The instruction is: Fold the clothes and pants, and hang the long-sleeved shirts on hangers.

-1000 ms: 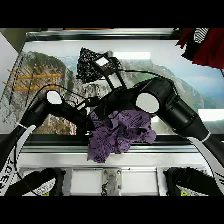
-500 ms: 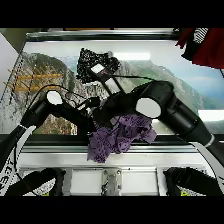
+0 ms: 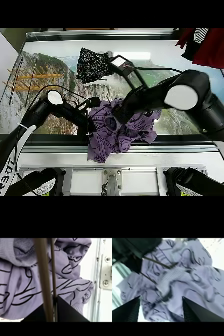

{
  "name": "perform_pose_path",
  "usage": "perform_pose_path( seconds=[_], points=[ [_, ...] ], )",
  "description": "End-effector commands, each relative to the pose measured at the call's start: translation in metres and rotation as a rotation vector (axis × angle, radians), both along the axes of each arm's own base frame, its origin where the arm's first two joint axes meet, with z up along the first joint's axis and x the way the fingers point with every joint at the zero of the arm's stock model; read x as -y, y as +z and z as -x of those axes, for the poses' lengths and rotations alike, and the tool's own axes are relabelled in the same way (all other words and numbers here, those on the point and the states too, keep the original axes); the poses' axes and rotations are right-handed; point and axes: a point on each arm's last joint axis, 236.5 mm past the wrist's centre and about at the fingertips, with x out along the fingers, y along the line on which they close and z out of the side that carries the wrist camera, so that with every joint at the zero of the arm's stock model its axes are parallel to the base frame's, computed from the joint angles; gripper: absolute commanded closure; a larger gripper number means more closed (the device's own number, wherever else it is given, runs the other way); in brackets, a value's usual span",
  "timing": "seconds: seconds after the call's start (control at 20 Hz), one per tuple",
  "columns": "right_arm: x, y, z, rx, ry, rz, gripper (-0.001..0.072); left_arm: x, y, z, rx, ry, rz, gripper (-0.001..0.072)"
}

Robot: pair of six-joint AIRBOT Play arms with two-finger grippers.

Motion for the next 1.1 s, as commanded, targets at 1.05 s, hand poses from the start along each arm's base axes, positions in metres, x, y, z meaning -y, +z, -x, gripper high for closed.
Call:
perform_pose_path(
  seconds=[1.05],
  points=[
    [0.206,-0.035,-0.072,0.217,0.284,-0.397,0.0159,0.0,0.0,0.0,-0.001,0.001,-0.001,0.0687]
  ],
)
